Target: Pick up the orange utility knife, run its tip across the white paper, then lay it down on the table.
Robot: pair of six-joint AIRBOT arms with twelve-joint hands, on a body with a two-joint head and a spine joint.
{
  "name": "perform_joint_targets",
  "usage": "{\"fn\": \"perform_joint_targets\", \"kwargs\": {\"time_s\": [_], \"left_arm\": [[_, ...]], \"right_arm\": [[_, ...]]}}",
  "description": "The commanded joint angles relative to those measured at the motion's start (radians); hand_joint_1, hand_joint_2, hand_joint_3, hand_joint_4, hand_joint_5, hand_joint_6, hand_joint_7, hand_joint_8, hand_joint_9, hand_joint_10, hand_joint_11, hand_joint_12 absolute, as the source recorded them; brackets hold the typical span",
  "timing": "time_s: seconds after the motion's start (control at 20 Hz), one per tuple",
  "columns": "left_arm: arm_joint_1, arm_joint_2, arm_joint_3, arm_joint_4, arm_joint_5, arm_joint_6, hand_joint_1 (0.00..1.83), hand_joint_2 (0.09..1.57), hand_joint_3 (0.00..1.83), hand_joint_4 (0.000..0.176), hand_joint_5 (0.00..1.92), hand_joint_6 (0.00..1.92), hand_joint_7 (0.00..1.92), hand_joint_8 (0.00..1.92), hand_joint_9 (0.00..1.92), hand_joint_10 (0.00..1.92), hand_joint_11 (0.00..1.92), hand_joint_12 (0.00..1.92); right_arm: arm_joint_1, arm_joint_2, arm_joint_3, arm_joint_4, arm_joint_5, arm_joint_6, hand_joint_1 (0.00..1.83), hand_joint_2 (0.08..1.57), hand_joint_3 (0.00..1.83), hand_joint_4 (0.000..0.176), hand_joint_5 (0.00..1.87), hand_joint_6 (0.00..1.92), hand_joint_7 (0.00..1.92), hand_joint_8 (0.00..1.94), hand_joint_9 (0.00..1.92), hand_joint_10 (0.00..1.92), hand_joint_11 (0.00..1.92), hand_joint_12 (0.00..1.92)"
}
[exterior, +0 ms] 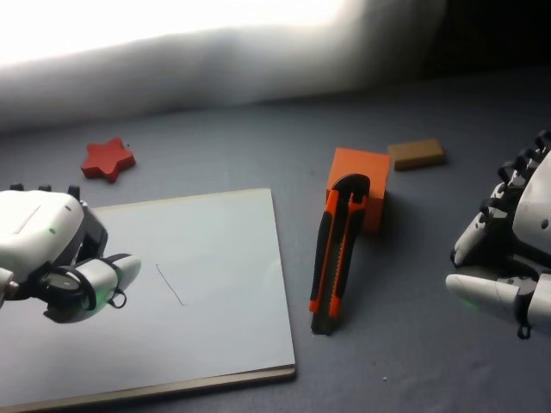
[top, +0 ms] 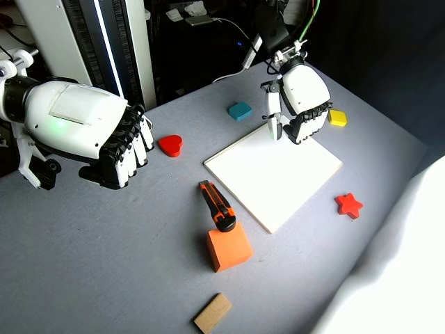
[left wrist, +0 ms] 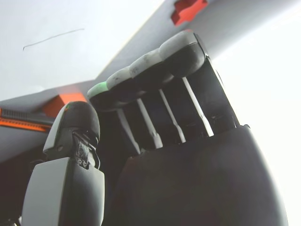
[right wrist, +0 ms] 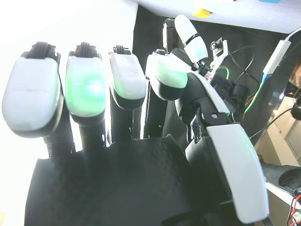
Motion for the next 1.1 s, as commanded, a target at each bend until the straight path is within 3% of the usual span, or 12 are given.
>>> {"fn": "perform_joint_targets", "kwargs": {"time_s": [0.0, 0.1, 0.15, 0.35, 0.45, 0.5, 0.55, 0.65, 0.8, 0.85, 0.9, 1.05], "left_arm": [[-0.004, 0.002, -0.002, 0.043, -0.085, 0.01, 0.22, 1.17, 0.21, 0.057, 0.04, 0.08, 0.11, 0.06, 0.13, 0.15, 0.0, 0.74], [0.001, 0.002, -0.002, 0.037, -0.085, 0.014, 0.24, 1.25, 0.04, 0.057, 0.08, 0.02, 0.12, 0.0, 0.18, 0.04, 0.0, 0.74], [0.004, 0.002, -0.001, 0.037, -0.085, 0.013, 0.2, 1.28, 0.02, 0.05, 0.05, 0.0, 0.07, 0.0, 0.15, 0.01, 0.0, 0.65], [0.011, 0.002, -0.005, 0.037, -0.094, -0.003, 0.18, 1.29, 0.01, 0.028, 0.04, 0.0, 0.04, 0.0, 0.13, 0.0, 0.0, 0.61], [0.015, 0.002, -0.004, 0.05, -0.094, -0.007, 0.2, 1.28, 0.0, 0.019, 0.05, 0.0, 0.03, 0.0, 0.12, 0.0, 0.0, 0.61], [0.019, 0.002, -0.004, 0.054, -0.094, -0.007, 0.19, 1.28, 0.0, 0.016, 0.05, 0.0, 0.02, 0.0, 0.11, 0.0, 0.0, 0.57], [0.023, 0.002, -0.005, 0.058, -0.094, -0.007, 0.19, 1.28, 0.0, 0.02, 0.05, 0.0, 0.02, 0.0, 0.1, 0.0, 0.0, 0.52], [0.034, 0.002, -0.01, 0.057, -0.105, -0.007, 0.13, 1.28, 0.0, 0.024, 0.02, 0.0, 0.02, 0.0, 0.1, 0.0, 0.0, 0.52], [0.042, 0.002, -0.014, 0.056, -0.126, -0.023, 0.17, 1.27, 0.0, 0.027, 0.04, 0.0, 0.02, 0.0, 0.12, 0.0, 0.0, 0.62], [0.034, 0.002, -0.015, 0.054, -0.126, -0.03, 0.17, 1.27, 0.0, 0.027, 0.04, 0.0, 0.01, 0.0, 0.12, 0.0, 0.0, 0.62], [0.031, 0.001, -0.015, 0.051, -0.126, -0.03, 0.17, 1.27, 0.0, 0.027, 0.04, 0.0, 0.01, 0.0, 0.12, 0.0, 0.0, 0.62], [0.009, -0.002, -0.025, 0.023, -0.118, -0.016, 0.19, 1.27, 0.0, 0.025, 0.06, 0.0, 0.03, 0.0, 0.11, 0.0, 0.0, 0.63]], "right_arm": [[0.004, 0.002, -0.003, 0.005, 0.11, -0.004, 0.33, 1.05, 0.32, 0.0, 0.0, 0.09, 0.0, 0.09, 0.0, 0.02, 0.0, 0.07], [0.004, 0.002, -0.003, 0.005, 0.11, -0.005, 0.33, 1.13, 0.12, 0.0, 0.01, 0.02, 0.01, 0.01, 0.0, 0.0, 0.0, 0.0], [0.004, 0.002, -0.002, 0.005, 0.111, -0.005, 0.38, 1.12, 0.09, 0.0, 0.01, 0.0, 0.01, 0.01, 0.0, 0.0, 0.0, 0.0], [0.014, 0.006, 0.009, 0.005, 0.136, -0.005, 0.4, 1.11, 0.07, 0.0, 0.0, 0.0, 0.0, 0.0, 0.0, 0.0, 0.0, 0.0], [0.059, 0.002, 0.029, -0.012, 0.075, 0.002, 0.43, 1.09, 0.05, 0.0, 0.0, 0.0, 0.0, 0.0, 0.0, 0.0, 0.0, 0.0], [0.099, -0.002, 0.05, -0.084, 0.014, 0.054, 0.49, 1.07, 0.04, 0.0, 0.0, 0.0, 0.0, 0.0, 0.0, 0.0, 0.0, 0.0], [0.129, -0.005, 0.07, -0.167, -0.034, 0.125, 0.54, 1.06, 0.04, 0.0, 0.0, 0.0, 0.0, 0.0, 0.0, 0.0, 0.0, 0.0], [0.209, -0.024, 0.135, -0.487, -0.073, 0.396, 0.9, 1.04, 0.02, 0.0, 0.0, 0.0, 0.0, 0.0, 0.0, 0.0, 0.0, 0.0], [0.329, -0.064, 0.229, -0.995, -0.072, 0.822, 1.18, 0.99, 0.0, 0.0, 0.0, 0.0, 0.0, 0.0, 0.0, 0.0, 0.0, 0.0], [0.4, -0.111, 0.294, -1.242, -0.044, 1.005, 1.2, 0.98, 0.0, 0.0, 0.0, 0.0, 0.0, 0.0, 0.0, 0.0, 0.0, 0.0], [0.416, -0.12, 0.304, -1.293, -0.044, 1.048, 1.2, 0.98, 0.0, 0.0, 0.0, 0.0, 0.0, 0.0, 0.0, 0.0, 0.0, 0.0], [0.489, -0.165, 0.336, -1.579, -0.064, 1.313, 1.16, 1.0, 0.01, 0.0, 0.0, 0.0, 0.0, 0.0, 0.0, 0.0, 0.0, 0.0]]}}
